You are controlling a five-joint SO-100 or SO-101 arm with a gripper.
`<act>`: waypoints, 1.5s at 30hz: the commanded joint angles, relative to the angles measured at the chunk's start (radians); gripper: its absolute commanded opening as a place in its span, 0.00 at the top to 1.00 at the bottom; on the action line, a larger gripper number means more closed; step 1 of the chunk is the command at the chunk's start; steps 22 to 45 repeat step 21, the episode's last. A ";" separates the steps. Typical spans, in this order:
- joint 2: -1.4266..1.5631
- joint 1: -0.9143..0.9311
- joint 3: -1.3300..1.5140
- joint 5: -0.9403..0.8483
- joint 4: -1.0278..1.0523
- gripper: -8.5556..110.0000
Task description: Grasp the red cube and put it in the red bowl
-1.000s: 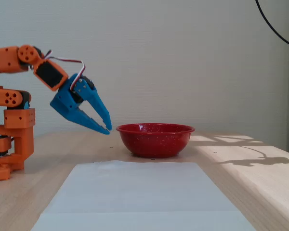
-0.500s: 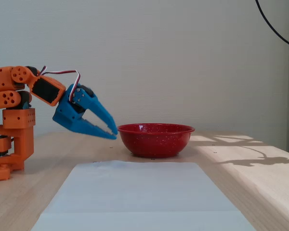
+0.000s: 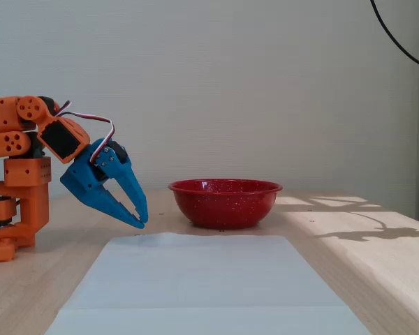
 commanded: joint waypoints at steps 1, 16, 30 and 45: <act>0.017 -0.014 0.009 -0.025 -0.002 0.92; 0.015 -0.012 0.009 -0.015 0.000 0.92; 0.015 -0.012 0.009 -0.015 0.000 0.92; 0.015 -0.012 0.009 -0.015 0.000 0.92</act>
